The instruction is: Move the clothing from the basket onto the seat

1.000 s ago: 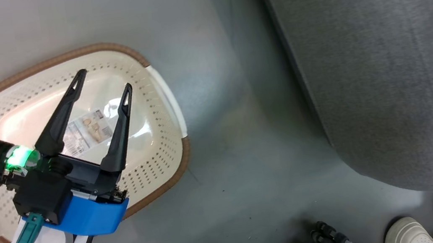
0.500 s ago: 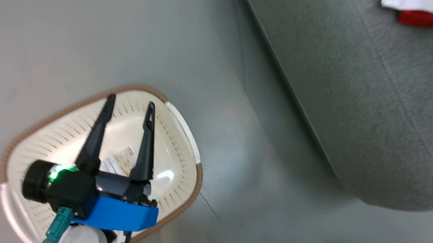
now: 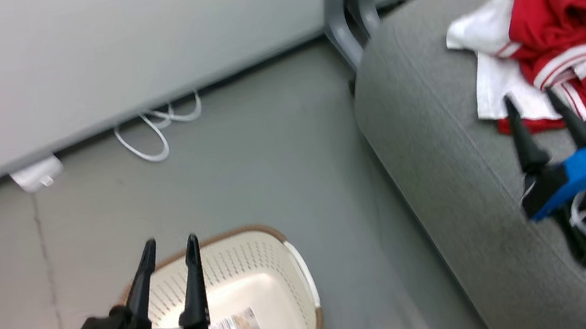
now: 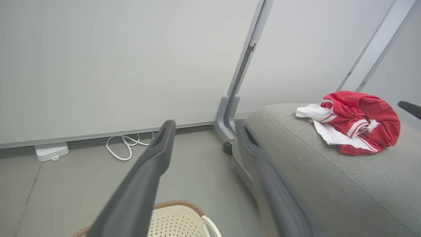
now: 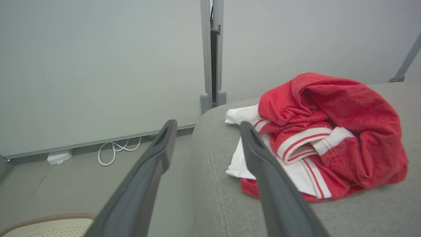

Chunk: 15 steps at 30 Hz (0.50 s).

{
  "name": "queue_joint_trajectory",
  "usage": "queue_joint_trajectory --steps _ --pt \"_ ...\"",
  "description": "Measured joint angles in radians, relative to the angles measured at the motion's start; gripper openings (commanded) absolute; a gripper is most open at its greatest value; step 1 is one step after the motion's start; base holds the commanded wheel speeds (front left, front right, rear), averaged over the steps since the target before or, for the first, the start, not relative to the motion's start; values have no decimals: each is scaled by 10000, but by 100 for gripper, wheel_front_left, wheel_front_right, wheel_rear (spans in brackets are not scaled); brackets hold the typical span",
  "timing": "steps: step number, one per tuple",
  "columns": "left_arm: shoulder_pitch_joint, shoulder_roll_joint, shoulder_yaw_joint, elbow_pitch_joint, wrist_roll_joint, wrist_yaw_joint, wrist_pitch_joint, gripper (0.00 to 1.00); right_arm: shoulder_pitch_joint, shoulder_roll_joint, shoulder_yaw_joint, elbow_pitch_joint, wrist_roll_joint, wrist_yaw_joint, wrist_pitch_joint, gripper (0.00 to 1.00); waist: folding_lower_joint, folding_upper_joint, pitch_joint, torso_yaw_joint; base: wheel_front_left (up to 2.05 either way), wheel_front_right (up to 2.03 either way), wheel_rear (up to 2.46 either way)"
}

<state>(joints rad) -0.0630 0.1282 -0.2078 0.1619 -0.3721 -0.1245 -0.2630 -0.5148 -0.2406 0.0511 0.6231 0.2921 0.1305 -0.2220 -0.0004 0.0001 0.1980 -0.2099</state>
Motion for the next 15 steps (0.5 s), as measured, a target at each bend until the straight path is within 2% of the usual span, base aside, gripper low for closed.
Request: queue_joint_trajectory --steps 6,15 --pt "711 -196 585 213 -25 -29 -2 100 1796 265 368 -1827 0 0 102 100 -1 0 -1186 614 0 0 0" --pt "1408 -318 1620 428 238 -50 0 100 3462 1053 351 -3618 -497 2 604 100 0 0 -1981 1683 0 0 0"
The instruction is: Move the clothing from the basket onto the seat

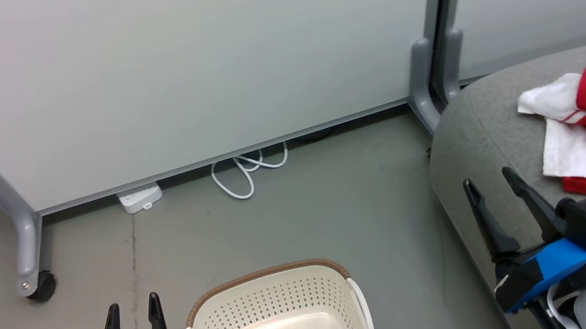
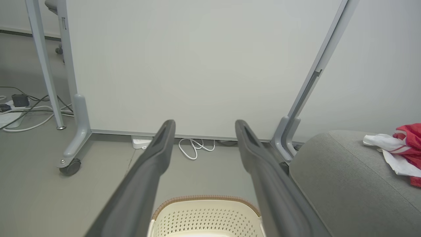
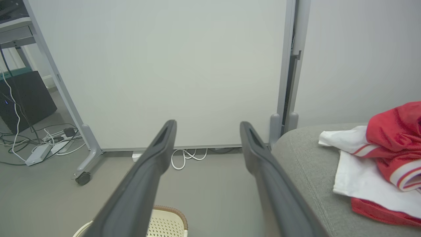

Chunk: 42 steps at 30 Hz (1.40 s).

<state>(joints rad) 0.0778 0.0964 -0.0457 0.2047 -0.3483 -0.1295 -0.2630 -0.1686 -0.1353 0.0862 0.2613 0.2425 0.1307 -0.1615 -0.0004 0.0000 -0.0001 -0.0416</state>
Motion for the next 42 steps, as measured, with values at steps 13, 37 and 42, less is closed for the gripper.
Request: queue_joint_trajectory --steps 13,37,42 --pt "400 -313 320 42 226 0 0 100 546 401 -171 -640 -290 0 539 100 3 0 -157 261 0 0 0" --pt "371 -431 403 525 -2084 0 669 0 962 527 -464 -150 2132 -2 1022 0 5 0 -178 163 0 0 0" --pt "211 -422 468 531 -2872 0 863 0 957 548 -575 -151 2978 -2 1160 0 5 0 -169 176 0 0 0"
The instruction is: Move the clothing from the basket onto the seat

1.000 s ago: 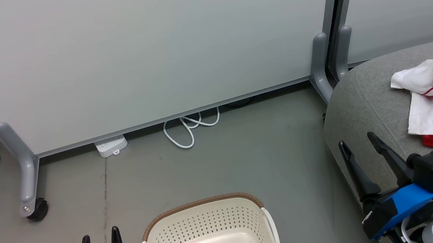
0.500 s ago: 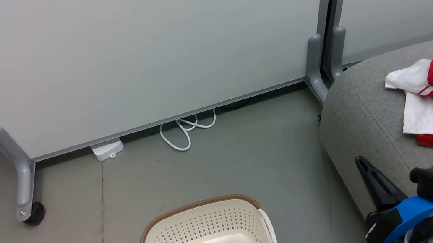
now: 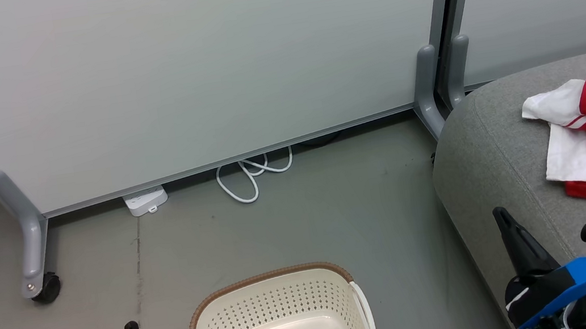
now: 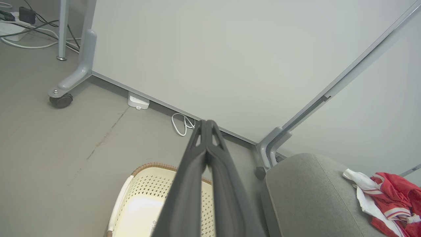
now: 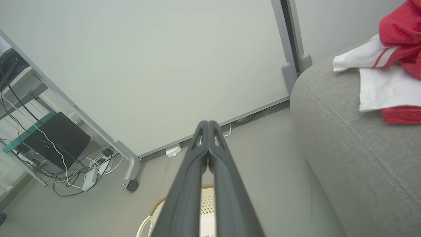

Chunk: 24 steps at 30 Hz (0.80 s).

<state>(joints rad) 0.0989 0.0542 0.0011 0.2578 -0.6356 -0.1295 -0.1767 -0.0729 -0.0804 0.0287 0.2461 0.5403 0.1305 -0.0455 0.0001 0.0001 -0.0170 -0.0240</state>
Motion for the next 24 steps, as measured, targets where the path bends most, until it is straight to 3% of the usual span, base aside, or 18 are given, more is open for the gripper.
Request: queue_joint_trajectory --steps 24 --pt "-623 27 272 -19 -3166 0 876 0 -38 98 -443 0 3373 0 495 0 0 0 44 54 0 0 0"
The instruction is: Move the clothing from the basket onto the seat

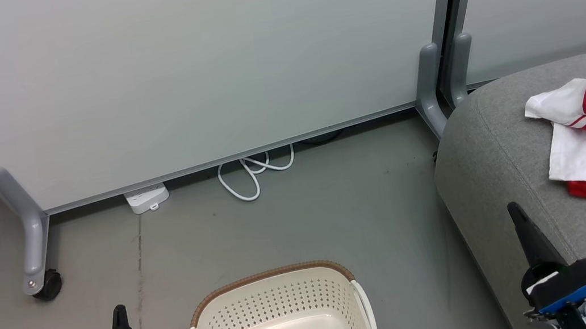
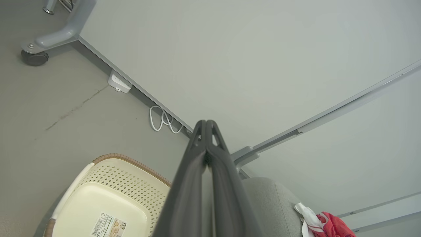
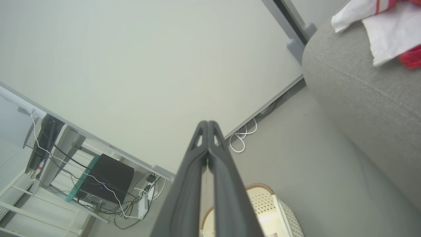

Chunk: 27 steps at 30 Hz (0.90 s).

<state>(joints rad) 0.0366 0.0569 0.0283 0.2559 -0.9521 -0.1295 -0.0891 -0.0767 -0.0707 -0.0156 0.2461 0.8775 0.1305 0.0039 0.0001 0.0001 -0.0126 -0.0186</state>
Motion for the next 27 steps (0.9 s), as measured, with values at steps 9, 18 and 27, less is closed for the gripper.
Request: queue_joint_trajectory --steps 9,18,27 --pt "-199 2 119 -8 -974 0 261 0 -10 25 -150 0 1089 0 144 0 -1 0 16 20 0 0 0" --pt "-394 4 215 -23 -1885 0 527 0 -31 48 -274 0 2071 0 311 0 0 0 33 40 0 0 0" --pt "-593 4 284 -33 -2790 0 790 0 -79 75 -420 0 3051 0 464 0 0 0 51 63 0 0 0"
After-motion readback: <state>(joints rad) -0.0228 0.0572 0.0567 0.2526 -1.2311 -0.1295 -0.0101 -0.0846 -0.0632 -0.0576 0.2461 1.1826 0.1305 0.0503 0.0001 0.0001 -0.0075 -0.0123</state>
